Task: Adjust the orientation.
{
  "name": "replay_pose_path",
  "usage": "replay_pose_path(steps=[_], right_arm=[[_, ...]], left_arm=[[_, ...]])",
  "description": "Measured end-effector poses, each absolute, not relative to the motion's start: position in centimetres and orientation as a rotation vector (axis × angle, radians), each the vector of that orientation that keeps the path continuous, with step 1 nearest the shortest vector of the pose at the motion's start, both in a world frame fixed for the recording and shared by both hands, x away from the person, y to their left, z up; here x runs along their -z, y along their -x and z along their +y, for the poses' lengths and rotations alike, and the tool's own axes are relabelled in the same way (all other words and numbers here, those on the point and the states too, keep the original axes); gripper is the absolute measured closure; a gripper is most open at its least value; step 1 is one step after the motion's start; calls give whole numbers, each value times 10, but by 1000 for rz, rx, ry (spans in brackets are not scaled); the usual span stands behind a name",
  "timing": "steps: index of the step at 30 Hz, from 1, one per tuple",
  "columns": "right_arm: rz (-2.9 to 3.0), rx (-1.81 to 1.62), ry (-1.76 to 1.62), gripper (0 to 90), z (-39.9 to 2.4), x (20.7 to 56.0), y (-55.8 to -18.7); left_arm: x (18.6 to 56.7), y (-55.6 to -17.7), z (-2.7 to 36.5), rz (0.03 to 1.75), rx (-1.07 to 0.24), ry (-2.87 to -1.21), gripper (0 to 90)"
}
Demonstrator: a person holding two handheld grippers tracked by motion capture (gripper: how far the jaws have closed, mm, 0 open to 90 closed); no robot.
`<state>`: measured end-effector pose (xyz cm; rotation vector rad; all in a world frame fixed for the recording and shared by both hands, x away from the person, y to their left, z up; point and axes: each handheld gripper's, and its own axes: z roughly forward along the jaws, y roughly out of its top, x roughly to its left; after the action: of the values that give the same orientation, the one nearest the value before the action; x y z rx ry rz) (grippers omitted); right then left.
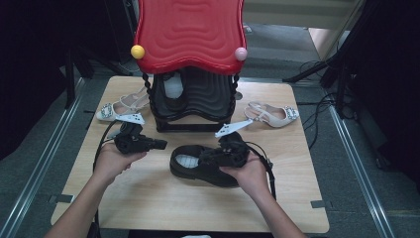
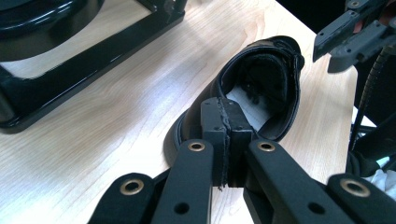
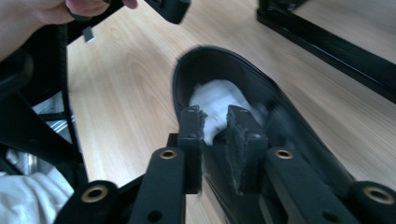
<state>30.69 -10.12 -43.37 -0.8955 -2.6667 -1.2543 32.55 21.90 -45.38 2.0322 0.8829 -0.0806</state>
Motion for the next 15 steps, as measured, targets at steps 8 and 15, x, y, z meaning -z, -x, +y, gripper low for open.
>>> replay_pose_path(steps=[8, 15], right_arm=[[-2651, 1258, 1033, 900, -138, 443, -298], [-2660, 1272, 1078, 900, -159, 457, -283]], left_arm=[[450, -340, 208, 867, 78, -2054, 900], [457, -346, 203, 874, 86, -2040, 900]])
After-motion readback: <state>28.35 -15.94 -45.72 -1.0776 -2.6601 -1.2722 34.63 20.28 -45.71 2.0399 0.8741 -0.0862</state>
